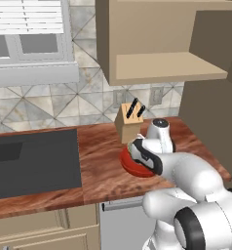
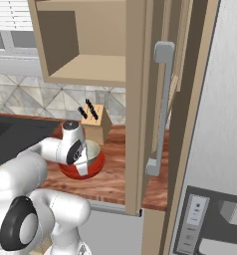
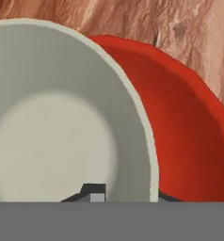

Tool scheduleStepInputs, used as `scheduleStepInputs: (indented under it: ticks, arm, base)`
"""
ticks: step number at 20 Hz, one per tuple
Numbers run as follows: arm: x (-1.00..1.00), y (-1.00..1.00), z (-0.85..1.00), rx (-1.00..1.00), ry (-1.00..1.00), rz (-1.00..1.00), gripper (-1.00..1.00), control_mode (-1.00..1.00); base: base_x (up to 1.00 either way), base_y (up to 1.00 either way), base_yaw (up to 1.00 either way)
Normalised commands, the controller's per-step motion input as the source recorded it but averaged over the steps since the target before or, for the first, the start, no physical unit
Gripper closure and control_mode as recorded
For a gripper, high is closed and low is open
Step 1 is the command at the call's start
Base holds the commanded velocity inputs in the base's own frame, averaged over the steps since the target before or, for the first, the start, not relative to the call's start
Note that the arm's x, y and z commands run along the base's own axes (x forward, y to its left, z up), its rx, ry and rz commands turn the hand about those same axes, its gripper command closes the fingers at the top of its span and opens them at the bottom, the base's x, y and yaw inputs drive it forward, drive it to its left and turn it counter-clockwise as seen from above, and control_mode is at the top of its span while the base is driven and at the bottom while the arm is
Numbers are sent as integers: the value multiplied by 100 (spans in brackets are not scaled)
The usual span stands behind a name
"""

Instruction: Pick up the bowls on the counter and stack them on top of one another in the open cabinet. Place the smaller bowl on top of the larger bowl.

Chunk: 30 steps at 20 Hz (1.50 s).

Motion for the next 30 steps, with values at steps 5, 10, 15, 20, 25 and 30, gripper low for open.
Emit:
scheduleStepInputs:
  ticks: [5, 10, 15, 20, 25, 30]
  arm:
    - [-48, 10, -4, 0, -1, 0, 100, -100]
    - [-59, 13, 0, 0, 0, 0, 100, -100]
    - [-8, -3, -5, 1, 0, 0, 100, -100]
    - [2, -35, -6, 0, 0, 0, 100, -100]
    - [0, -41, -6, 0, 0, 0, 100, -100]
    - [20, -10, -20, 0, 0, 0, 100, -100]
  base:
    - [0, 0, 0]
    - [0, 0, 0]
    - [0, 0, 0]
    - [0, 0, 0]
    - [0, 0, 0]
    - [0, 0, 0]
